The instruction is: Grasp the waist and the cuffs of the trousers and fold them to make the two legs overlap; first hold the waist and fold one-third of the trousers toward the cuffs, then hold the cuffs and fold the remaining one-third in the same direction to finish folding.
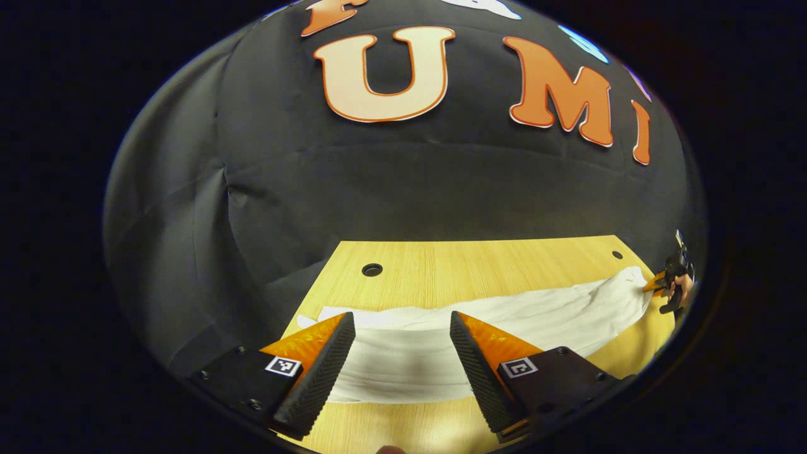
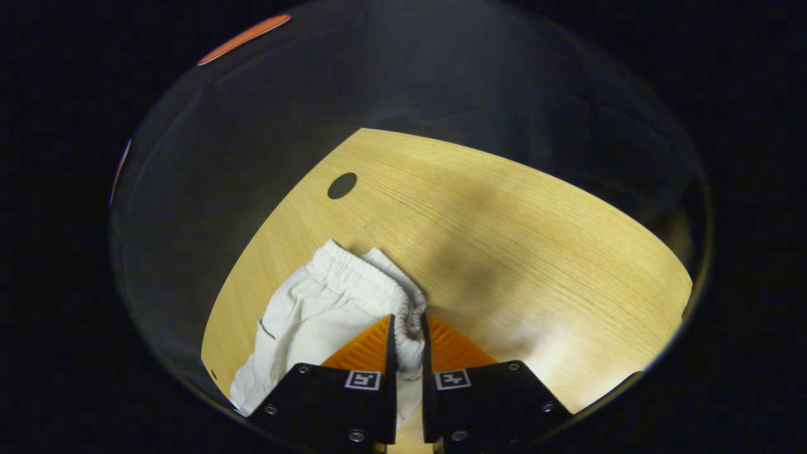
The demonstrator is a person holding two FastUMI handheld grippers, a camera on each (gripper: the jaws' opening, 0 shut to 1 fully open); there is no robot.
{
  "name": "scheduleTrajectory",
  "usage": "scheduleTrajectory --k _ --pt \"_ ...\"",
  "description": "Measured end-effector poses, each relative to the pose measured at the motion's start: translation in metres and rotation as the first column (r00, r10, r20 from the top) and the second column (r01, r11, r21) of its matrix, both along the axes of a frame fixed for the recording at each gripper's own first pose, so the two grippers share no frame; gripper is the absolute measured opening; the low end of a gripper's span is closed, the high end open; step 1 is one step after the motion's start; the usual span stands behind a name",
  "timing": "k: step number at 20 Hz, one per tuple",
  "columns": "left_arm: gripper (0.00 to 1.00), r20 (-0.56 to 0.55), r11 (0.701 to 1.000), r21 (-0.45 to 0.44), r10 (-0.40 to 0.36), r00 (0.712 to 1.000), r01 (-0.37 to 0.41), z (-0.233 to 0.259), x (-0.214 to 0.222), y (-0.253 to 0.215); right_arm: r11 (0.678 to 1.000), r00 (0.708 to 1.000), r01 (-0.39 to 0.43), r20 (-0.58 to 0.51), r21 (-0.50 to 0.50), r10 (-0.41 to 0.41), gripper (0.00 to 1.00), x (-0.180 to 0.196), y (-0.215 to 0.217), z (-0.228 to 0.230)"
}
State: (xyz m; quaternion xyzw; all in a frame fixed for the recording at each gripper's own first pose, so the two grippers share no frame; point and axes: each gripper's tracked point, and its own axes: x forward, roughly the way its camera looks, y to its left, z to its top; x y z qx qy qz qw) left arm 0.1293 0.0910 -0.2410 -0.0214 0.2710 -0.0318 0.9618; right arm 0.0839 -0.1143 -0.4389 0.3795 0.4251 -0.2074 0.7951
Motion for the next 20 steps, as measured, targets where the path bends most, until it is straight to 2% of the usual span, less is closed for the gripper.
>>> scheduleTrajectory --k 2,3,4,6,12,20 --pt "1.0 -0.009 1.0 0.001 -0.026 1.0 0.026 -0.005 -0.004 -0.008 1.0 0.997 0.001 0.071 -0.004 -0.001 0.13 0.003 -0.003 0.012" --pt "0.99 -0.013 0.999 -0.006 -0.041 0.999 0.041 -0.009 -0.006 -0.011 1.0 0.995 0.006 0.103 -0.004 -0.005 0.07 0.005 -0.007 0.019" --pt "0.99 -0.018 0.998 -0.013 -0.055 0.998 0.055 -0.012 -0.006 -0.013 1.0 0.991 0.011 0.133 -0.012 -0.009 0.1 0.005 -0.011 0.025" --pt "0.99 -0.015 0.998 -0.012 -0.068 0.998 0.068 -0.014 -0.006 -0.01 0.999 0.985 0.001 0.173 -0.052 0.008 0.09 0.004 -0.018 0.034" --pt "0.99 -0.01 0.996 -0.05 -0.076 0.997 0.075 -0.018 -0.017 0.004 0.975 0.955 -0.076 0.265 -0.21 0.132 0.09 0.011 -0.019 0.03" --pt "0.99 -0.014 0.994 -0.07 -0.085 0.996 0.084 -0.028 -0.03 0.03 0.946 0.9 -0.17 0.347 -0.276 0.263 0.09 0.014 -0.02 0.031"
